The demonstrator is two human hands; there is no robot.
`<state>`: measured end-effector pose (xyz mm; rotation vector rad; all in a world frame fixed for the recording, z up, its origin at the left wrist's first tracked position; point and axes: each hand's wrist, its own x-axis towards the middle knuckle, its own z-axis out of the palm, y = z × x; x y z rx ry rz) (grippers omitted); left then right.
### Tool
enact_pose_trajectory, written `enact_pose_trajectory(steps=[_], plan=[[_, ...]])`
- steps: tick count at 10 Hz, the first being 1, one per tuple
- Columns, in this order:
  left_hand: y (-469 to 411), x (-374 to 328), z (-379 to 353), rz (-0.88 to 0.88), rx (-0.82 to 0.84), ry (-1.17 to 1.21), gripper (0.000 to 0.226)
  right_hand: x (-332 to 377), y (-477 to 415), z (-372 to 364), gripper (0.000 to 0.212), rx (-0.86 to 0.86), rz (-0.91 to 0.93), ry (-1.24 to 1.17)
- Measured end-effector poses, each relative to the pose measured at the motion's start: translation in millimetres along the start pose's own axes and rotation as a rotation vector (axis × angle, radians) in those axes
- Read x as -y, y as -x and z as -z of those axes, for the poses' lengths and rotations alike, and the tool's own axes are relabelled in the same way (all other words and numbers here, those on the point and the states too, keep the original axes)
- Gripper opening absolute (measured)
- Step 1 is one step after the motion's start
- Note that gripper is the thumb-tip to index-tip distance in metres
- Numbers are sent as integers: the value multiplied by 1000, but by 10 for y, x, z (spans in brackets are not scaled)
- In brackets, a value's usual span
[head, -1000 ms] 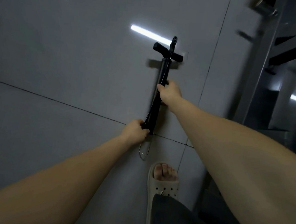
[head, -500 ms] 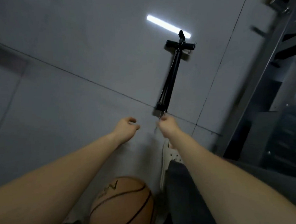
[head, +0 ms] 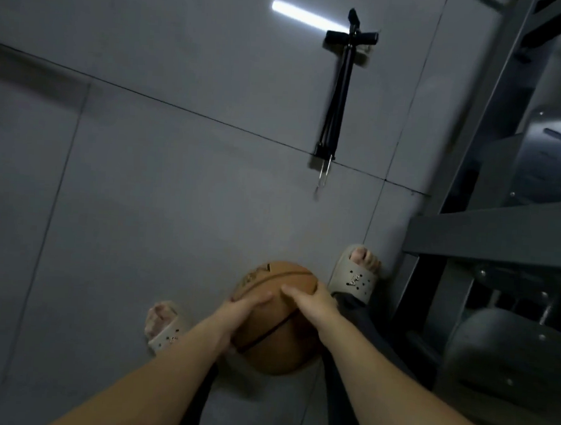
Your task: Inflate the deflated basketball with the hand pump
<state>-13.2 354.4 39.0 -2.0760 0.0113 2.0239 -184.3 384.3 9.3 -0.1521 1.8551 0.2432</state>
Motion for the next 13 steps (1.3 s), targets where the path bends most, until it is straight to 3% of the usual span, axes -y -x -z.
enact_pose_trajectory(steps=[1, 2, 4, 5, 6, 7, 9, 11, 13], plan=[[98, -250, -79, -221, -132, -42, 119, 170, 24, 177, 142, -9, 151, -3], [223, -689, -59, -342, -185, -101, 115, 532, 120, 397, 140, -50, 235, -62], [398, -1594, -79, -611, -230, -142, 108, 1303, 1, 794, 134, -100, 411, -230], [364, -1816, -130, -683, -236, -230, 117, 1487, -162, 905, 125, -132, 478, -256], [278, -1917, -174, -723, -289, -295, 124, 1532, -124, 1025, 117, -169, 521, -211], [294, -1918, -224, -747, -351, -296, 121, 1542, -40, 1125, 99, -204, 545, -173], [410, -1849, -164, -761, -362, -390, 110, 1567, 190, 997, 86, -362, 649, 63], [634, -1907, 27, -699, -208, -464, 100, 1588, 511, 940, 78, -265, 586, 166], [1411, -1877, 365, -710, -123, -440, 90, 1630, 1289, 1025, 71, -189, 606, 90]])
